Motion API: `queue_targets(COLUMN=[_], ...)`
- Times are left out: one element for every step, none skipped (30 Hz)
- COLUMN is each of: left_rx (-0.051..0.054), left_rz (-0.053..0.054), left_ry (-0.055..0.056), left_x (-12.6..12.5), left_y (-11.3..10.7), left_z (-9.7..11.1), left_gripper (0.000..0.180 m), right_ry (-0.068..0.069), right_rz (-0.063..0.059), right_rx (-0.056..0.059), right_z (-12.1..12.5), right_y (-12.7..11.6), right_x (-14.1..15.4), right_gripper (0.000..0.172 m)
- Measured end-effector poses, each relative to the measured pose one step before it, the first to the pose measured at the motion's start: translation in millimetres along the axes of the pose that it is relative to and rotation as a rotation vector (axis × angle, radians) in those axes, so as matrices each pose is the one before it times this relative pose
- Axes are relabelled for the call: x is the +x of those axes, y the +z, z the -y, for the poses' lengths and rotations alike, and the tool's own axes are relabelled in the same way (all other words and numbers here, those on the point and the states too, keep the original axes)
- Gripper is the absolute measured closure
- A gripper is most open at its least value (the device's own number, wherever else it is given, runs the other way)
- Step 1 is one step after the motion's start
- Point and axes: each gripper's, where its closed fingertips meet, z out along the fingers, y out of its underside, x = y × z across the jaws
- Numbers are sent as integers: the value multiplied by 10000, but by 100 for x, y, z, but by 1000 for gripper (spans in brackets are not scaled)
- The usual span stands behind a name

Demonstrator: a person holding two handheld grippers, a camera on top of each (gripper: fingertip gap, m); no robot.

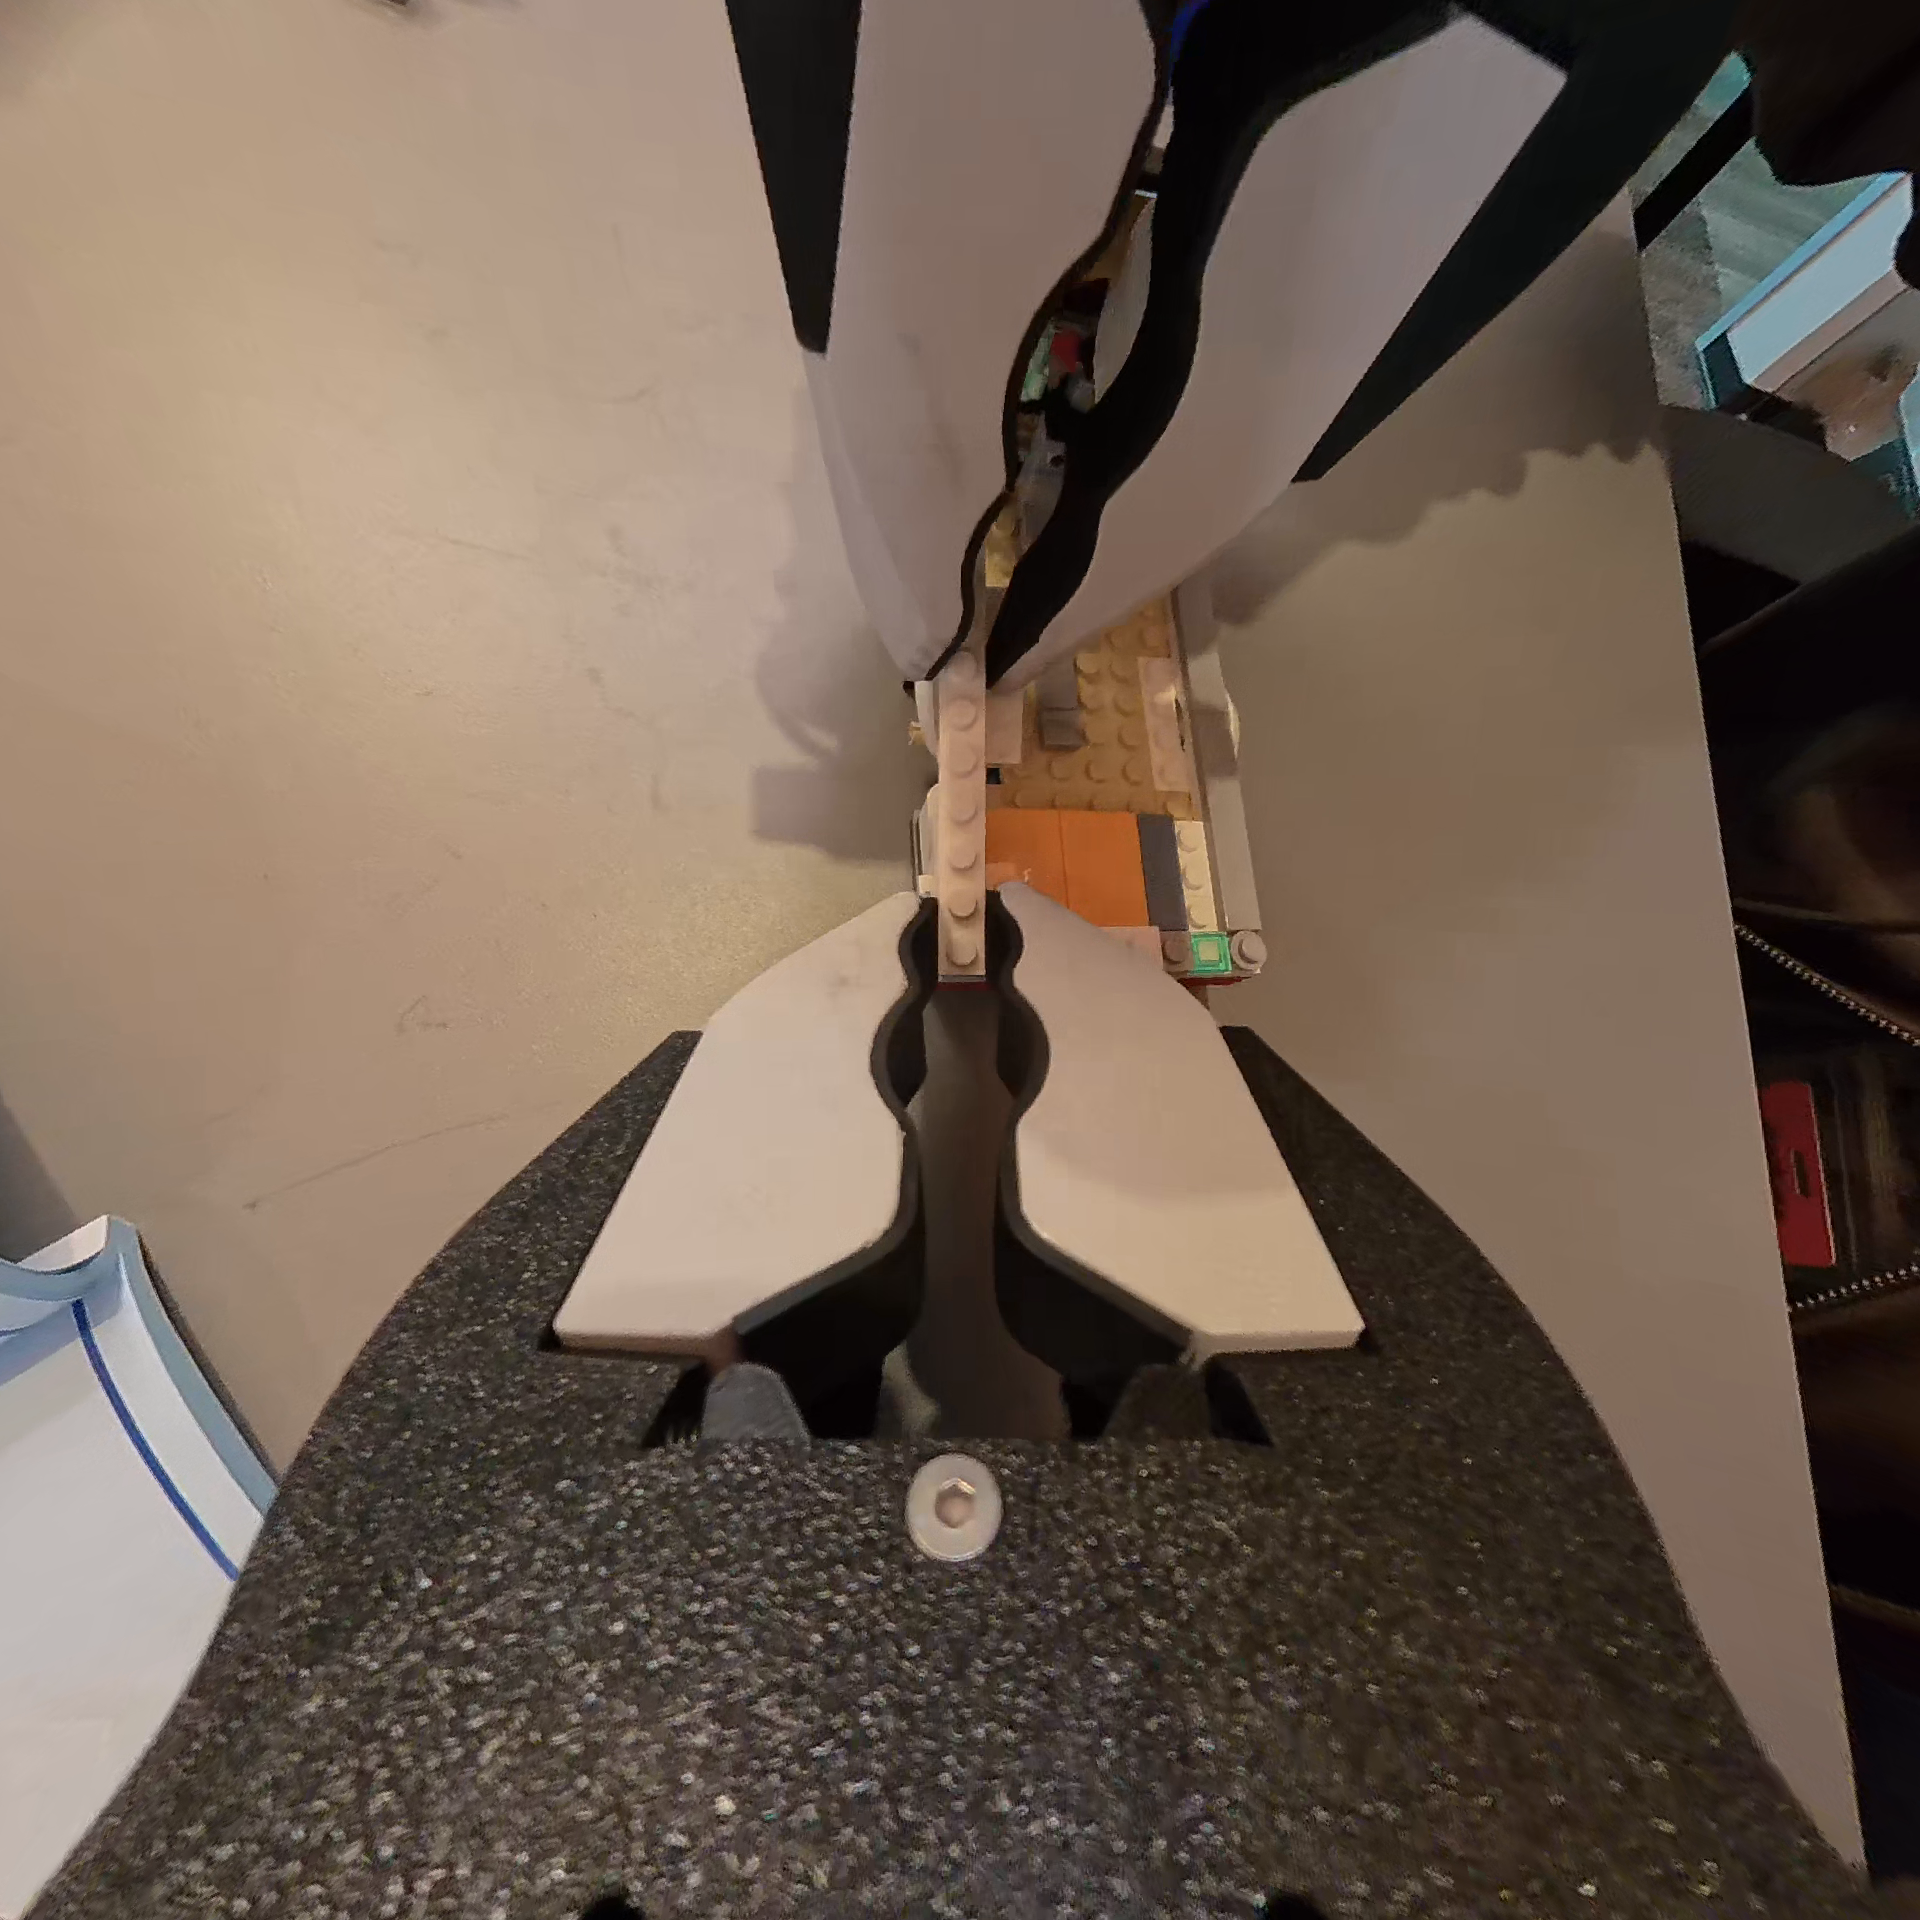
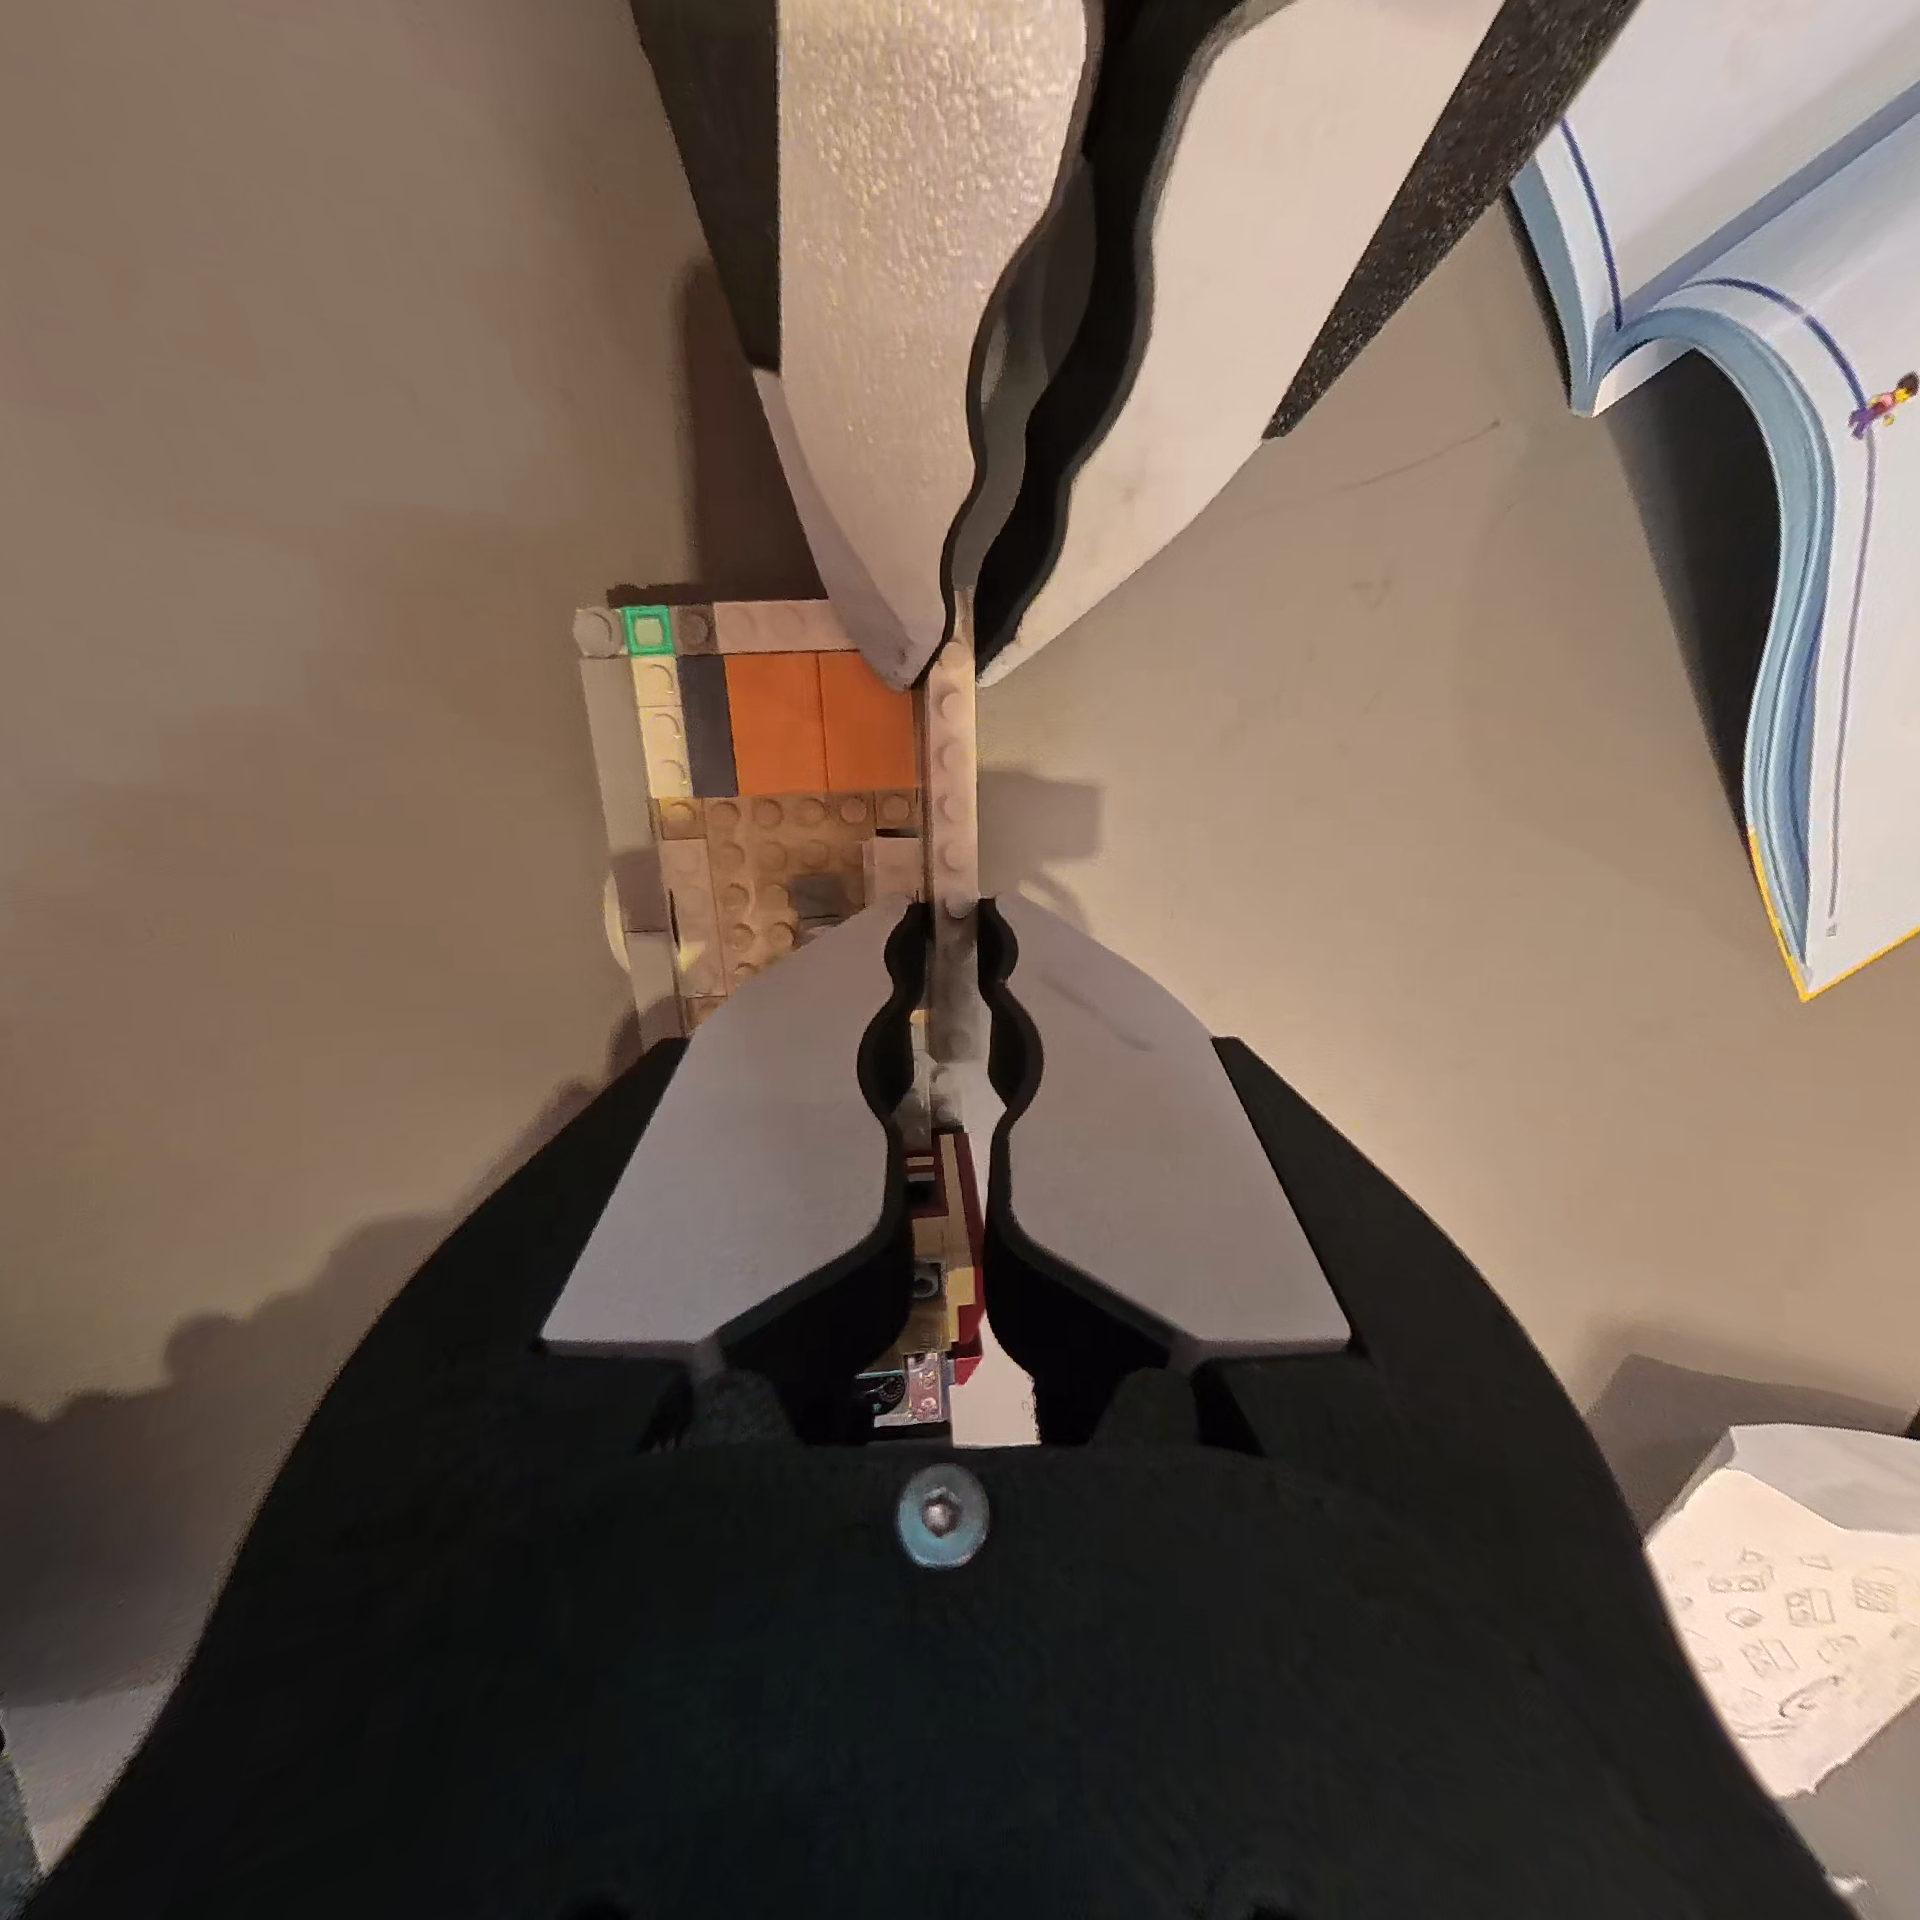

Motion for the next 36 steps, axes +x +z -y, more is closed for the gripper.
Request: queue_targets(left_rx=[-26,-3,2,1,5,4,5,1,4,9,5,-1,-5,-6,-10,-8,-6,-3,-4,-9,-10,-6,-4,-8,-7,-4,-2,-1,0,1,3,4,-1,-5,-7,-18], left_rz=[-62,-34,-7,-1,-16,-29,-31,-18,-14,-18,-21,-26,-22,-32,-41,-34,-35,-6,9,10,13,0,2,6,9,4,1,0,0,-5,-15,-3,8,14,-28,-12], left_ry=[-23,-13,-13,-13,-4,1,-16,-16,-12,-27,-23,-6,11,13,14,9,2,2,5,6,6,6,7,6,4,2,-1,-1,1,-2,-7,-5,-4,3,17,9], left_x=[81,29,-9,-11,15,35,18,11,8,-1,6,39,58,74,84,71,72,26,6,2,-16,14,9,6,0,1,-2,1,-1,8,14,2,-16,-28,40,23], left_y=[4,0,3,-4,-1,9,6,2,-1,4,5,16,28,39,37,33,40,20,12,-2,-3,0,8,-1,5,3,-3,0,0,0,3,-9,-6,-26,-21,-13], left_z=[-22,-8,13,4,5,-2,-7,-3,-6,-3,8,0,9,2,-2,-2,8,8,14,0,3,3,-1,1,9,-3,11,-1,0,1,-6,10,-3,-10,-30,-29], left_gripper=[172,172,172,172,172,172,172,172,172,172,172,172,172,172,172,172,172,172,172,172,172,172,172,172,172,172,172,172,172,172,172,172,172,172,172,172], right_ry=[-24,-8,-5,-13,-10,3,9,7,17,30,32,23,12,5,-2,3,10,0,-3,18,31,14,-17,-41,-52,-51,-48,-38,-22,-11,-21,-38,-42,-42,-54,-74], right_rz=[-3,6,8,3,10,26,18,-5,-14,-10,-7,15,39,41,33,4,5,10,-43,-39,27,43,33,56,59,54,115,166,164,172,168,112,67,110,144,93], right_rx=[-7,6,3,8,16,24,30,35,43,44,36,17,-6,-20,-26,-36,-47,-39,-17,-5,-19,-23,-14,-30,-51,-57,-58,-60,-68,-88,-115,-136,-150,-157,-87,24], right_z=[23,19,9,-5,0,4,14,10,-4,4,-17,-20,-42,-49,-66,-63,-83,-77,-56,-40,-52,-59,-29,-32,-29,-30,-30,-8,-4,-5,-32,-60,-78,-105,-37,70], right_y=[10,-4,4,-10,-16,-22,-6,5,14,7,-13,-22,-48,-65,-83,-84,-102,-98,-104,-93,-89,-75,-55,-31,-6,3,55,99,168,230,260,282,279,267,190,72], right_x=[-22,-5,2,-6,-12,-37,-22,13,17,12,3,-41,-77,-79,-67,-20,1,-7,83,86,9,-38,-27,-56,-42,-19,-77,-145,-113,-93,-84,-5,53,-1,-70,-32], right_gripper=[162,162,162,162,162,162,162,162,162,162,162,162,162,161,161,160,159,157,155,153,151,147,145,143,142,140,139,139,139,140,145,150,151,154,156,158])
